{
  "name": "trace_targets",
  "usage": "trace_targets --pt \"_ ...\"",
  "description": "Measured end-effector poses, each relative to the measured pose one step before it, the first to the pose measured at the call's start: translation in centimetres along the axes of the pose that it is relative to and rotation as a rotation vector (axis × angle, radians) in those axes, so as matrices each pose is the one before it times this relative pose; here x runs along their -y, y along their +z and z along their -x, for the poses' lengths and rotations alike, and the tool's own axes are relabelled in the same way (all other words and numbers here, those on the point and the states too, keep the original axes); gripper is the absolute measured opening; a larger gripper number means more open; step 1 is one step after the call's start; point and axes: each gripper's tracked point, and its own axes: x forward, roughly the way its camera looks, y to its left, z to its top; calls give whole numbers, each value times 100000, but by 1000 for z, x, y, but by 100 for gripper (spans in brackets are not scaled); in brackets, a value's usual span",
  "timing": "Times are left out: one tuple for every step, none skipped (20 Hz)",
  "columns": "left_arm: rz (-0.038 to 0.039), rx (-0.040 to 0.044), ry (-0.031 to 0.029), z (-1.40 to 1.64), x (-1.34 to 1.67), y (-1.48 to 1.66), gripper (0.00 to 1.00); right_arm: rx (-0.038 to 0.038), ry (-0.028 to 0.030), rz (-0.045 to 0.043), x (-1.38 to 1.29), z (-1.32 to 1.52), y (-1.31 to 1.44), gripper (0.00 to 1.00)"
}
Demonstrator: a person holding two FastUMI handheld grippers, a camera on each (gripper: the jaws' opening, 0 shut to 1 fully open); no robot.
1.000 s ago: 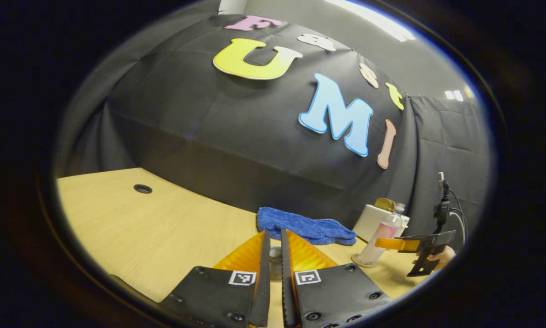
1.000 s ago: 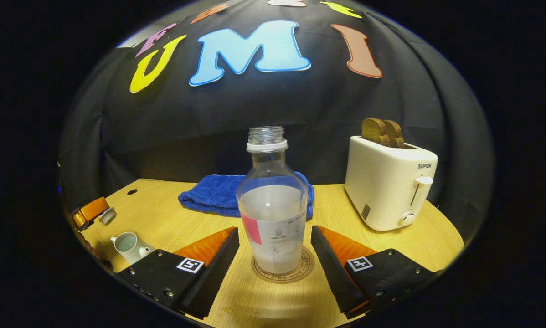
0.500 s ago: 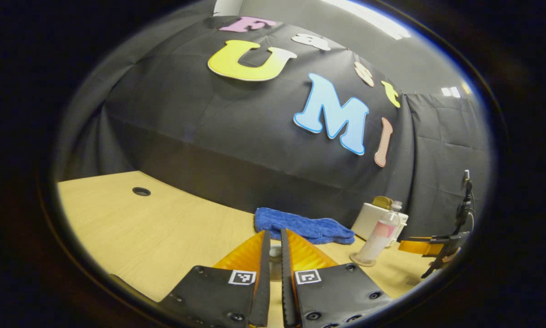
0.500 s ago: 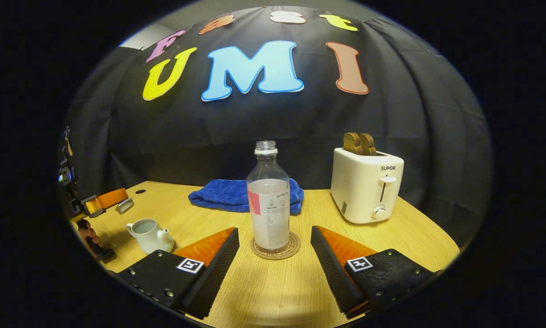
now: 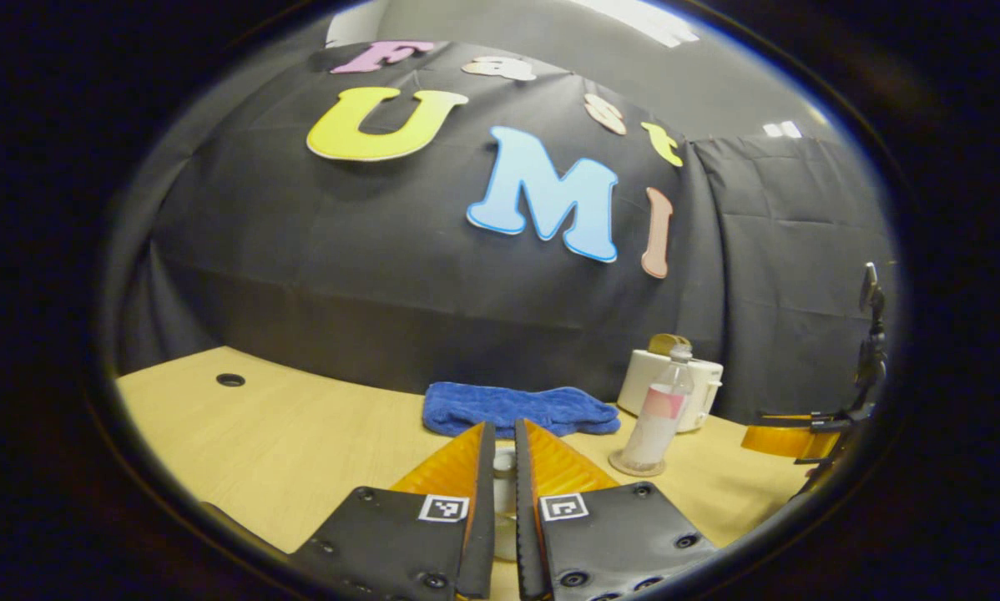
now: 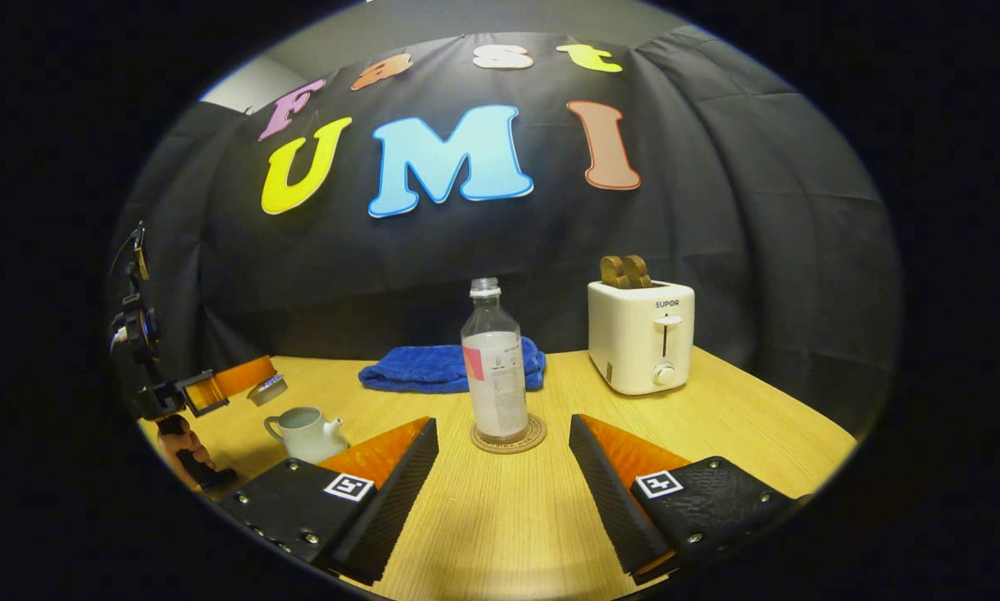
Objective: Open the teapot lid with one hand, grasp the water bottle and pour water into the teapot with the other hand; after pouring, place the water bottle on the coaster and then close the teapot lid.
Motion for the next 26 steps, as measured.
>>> trace_targets --pt "-967 -1193 -521 -93 476 -347 21 1369 -1091 1346 249 183 263 98" --pt "-716 -1142 -639 -213 477 -389 21 1138 -2032 1765 422 186 314 98" --pt "-674 -1313 2 -54 326 -471 21 1159 -1757 1722 305 167 271 98" --pt "-763 -1171 258 -148 106 -344 18 846 -995 1054 126 155 213 98" --pt "-895 -1185 657 -149 3 -474 21 848 -151 618 -130 126 143 98" --pt "-789 -486 636 -66 -54 -254 17 523 157 284 -173 88 130 98" --pt "-1059 -366 537 -150 -20 -137 20 419 802 -85 -306 48 11 98" --pt "-679 324 520 -66 -22 -19 20 -246 1002 -111 -296 -19 -47 98" --pt "-463 136 361 -196 80 -33 21 -205 745 -150 -216 -52 -122 98" --pt "-919 -90 428 -333 92 -169 20 -733 830 -137 -162 -11 -172 98" --pt "-935 -266 358 -230 143 -212 17 -409 333 -192 -167 -109 -155 98" --pt "-1206 -856 109 -197 269 -389 17 -890 761 121 -30 82 -160 98" --pt "-1688 -378 1056 -228 27 -144 17 -193 237 169 -49 196 -2 98" --pt "-1296 287 569 101 3 157 19 -109 364 295 -88 -193 -54 98" --pt "-350 445 233 -66 -36 107 20 77 91 367 0 -14 23 98" --pt "29 -154 -65 -59 -33 -214 21 10 356 358 -52 -99 -48 98" --pt "236 312 -107 -14 -15 109 21 205 340 246 -80 -63 25 98" --pt "73 3 29 -51 19 90 21 -102 692 254 -138 -63 -54 98" --pt "-368 -86 338 15 -2 -93 21 -405 526 155 -143 -106 -153 98" --pt "-675 -345 429 59 7 -138 21 -379 566 191 -124 -37 -45 98" --pt "-834 130 545 -50 26 56 18 -516 587 172 -186 -33 -215 98" --pt "-1183 84 679 100 -2 -19 21 -433 360 234 -141 -92 -158 98" --pt "-1628 -79 583 -96 18 38 20 -326 271 324 -105 -49 -61 98" --pt "-1617 -98 431 -70 54 -43 21 -332 -37 423 -32 -100 -96 98" --pt "-474 258 208 2 31 60 21 -302 109 378 -73 -57 -157 98" --pt "-38 190 -229 -62 3 -10 21 -170 207 144 -77 14 -60 98"
